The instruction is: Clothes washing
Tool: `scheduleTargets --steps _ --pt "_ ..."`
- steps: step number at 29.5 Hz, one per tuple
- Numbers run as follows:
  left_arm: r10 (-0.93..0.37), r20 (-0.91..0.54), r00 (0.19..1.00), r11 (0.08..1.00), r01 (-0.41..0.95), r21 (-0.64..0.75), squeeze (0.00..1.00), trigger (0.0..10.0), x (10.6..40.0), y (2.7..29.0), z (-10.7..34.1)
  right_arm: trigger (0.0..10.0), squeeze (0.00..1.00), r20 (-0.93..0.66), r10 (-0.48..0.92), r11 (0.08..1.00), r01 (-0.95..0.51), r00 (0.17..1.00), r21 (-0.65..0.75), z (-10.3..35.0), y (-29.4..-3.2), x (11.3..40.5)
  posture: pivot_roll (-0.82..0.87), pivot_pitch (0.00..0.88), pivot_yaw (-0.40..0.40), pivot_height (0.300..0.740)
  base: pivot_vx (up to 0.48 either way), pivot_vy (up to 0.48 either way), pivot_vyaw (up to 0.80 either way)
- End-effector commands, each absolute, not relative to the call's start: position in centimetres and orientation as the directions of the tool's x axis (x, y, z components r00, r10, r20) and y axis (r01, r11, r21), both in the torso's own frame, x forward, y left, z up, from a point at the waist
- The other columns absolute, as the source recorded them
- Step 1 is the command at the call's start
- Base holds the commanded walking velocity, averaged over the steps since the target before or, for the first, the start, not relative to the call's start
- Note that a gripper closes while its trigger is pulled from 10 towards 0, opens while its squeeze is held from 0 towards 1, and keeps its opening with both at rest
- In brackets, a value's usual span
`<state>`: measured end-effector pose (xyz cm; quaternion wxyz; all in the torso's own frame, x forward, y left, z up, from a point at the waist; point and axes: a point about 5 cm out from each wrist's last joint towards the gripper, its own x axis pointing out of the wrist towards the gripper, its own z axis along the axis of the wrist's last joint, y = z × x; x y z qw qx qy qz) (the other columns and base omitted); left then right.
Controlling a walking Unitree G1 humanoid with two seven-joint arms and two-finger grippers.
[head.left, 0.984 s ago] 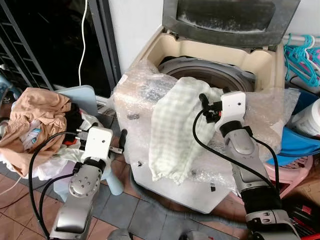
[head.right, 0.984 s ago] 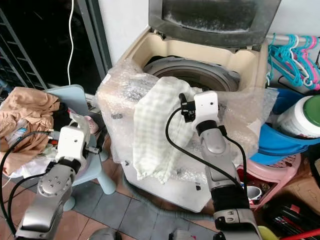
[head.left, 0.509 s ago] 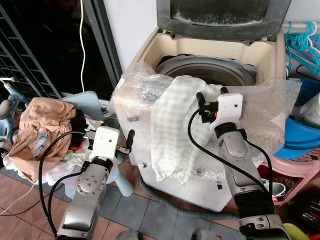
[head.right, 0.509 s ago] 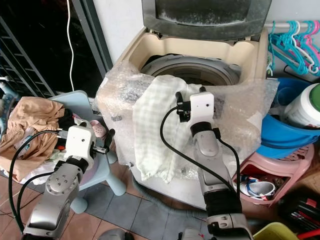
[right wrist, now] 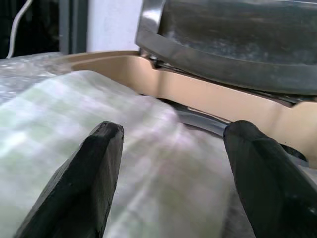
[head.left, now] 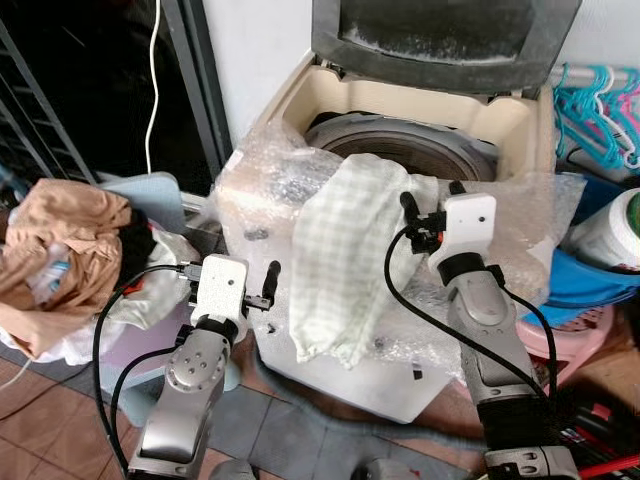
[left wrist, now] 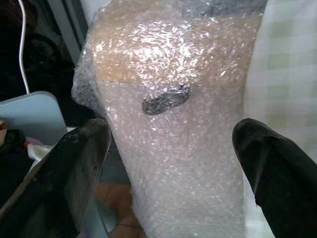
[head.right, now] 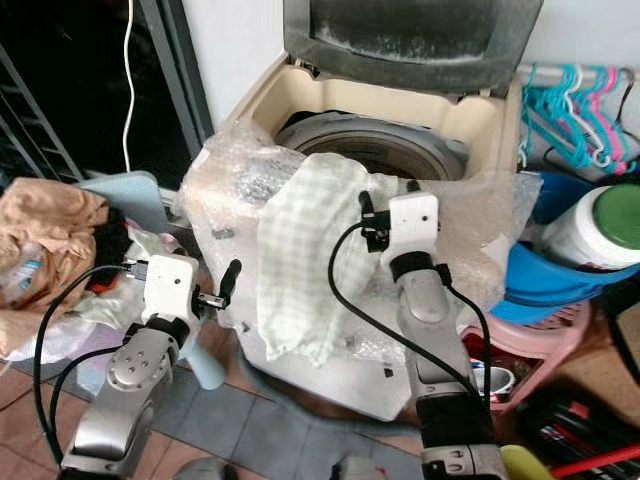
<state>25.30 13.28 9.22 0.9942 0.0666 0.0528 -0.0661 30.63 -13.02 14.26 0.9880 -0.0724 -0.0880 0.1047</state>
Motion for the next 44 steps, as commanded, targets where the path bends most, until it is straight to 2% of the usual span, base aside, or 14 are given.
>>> scheduleTargets --steps 1,4,5,8,9,10,11,12,19,37,44 --pt "-0.096 -0.088 0.991 0.986 0.107 0.131 0.00 10.0 25.6 13.7 9.8 10.0 0.00 0.179 0.293 0.947 -0.261 0.939 -0.186 14.9 -11.9 30.4 -0.03 0.000 -0.034 0.740 0.000 0.000 0.00" --pt "-0.093 -0.088 0.992 0.986 0.104 0.132 0.00 10.0 25.7 13.8 9.8 10.0 0.00 0.183 0.363 0.921 -0.322 0.914 -0.221 15.3 -11.1 30.5 -0.02 0.000 -0.030 0.740 0.000 0.000 0.00" --pt "-0.096 -0.086 0.992 0.985 0.107 0.134 0.00 10.0 25.7 13.7 9.8 10.0 0.00 0.161 0.416 0.894 -0.370 0.895 -0.253 15.3 -10.7 30.6 -0.03 0.000 -0.025 0.740 0.000 0.000 0.00" --pt "-0.110 -0.085 0.990 0.983 0.120 0.137 0.00 10.0 25.9 13.5 9.9 10.0 0.00 0.086 0.462 0.865 -0.427 0.883 -0.262 14.6 -10.5 31.2 -0.03 0.000 -0.017 0.740 0.000 0.000 0.00" --pt "-0.114 -0.085 0.990 0.983 0.125 0.137 0.00 10.0 25.9 13.5 9.9 9.0 0.00 0.021 0.472 0.848 -0.447 0.882 -0.286 13.7 -10.4 31.4 -0.04 0.000 -0.016 0.740 0.000 0.000 0.00" --pt "-0.117 -0.085 0.989 0.982 0.128 0.137 0.00 10.0 26.0 13.4 9.9 9.0 0.00 -0.025 0.476 0.834 -0.460 0.879 -0.304 13.2 -10.4 31.6 -0.04 0.000 -0.016 0.740 0.000 0.000 0.00" --pt "-0.120 -0.085 0.989 0.982 0.130 0.136 0.00 10.0 26.0 13.3 9.9 1.4 0.00 -0.059 0.474 0.828 -0.467 0.879 -0.311 12.7 -10.4 31.7 -0.04 0.000 -0.014 0.740 0.000 0.000 0.00" --pt "-0.122 -0.084 0.989 0.982 0.133 0.136 0.00 10.0 26.1 13.2 9.9 0.0 0.00 -0.113 0.472 0.823 -0.483 0.874 -0.298 12.0 -10.4 31.9 -0.04 0.000 -0.014 0.740 0.000 0.000 0.00" --pt "-0.119 -0.076 0.990 0.982 0.129 0.139 0.00 10.0 26.5 13.0 10.1 0.0 0.00 -0.256 0.481 0.784 -0.542 0.839 -0.303 10.0 -10.3 32.1 -0.03 0.000 -0.019 0.740 0.000 0.000 0.00" --pt "-0.109 -0.074 0.991 0.982 0.119 0.145 0.00 10.0 26.7 13.0 10.1 0.0 0.00 -0.285 0.421 0.839 -0.490 0.861 -0.239 9.5 -11.1 32.7 -0.03 0.000 -0.018 0.740 0.000 0.000 0.00" --pt "-0.109 -0.078 0.991 0.982 0.119 0.144 0.00 10.0 26.7 13.1 10.1 0.0 0.00 -0.264 0.420 0.843 -0.481 0.868 -0.240 10.8 -11.9 34.1 -0.04 0.000 -0.012 0.740 0.000 0.000 0.00"
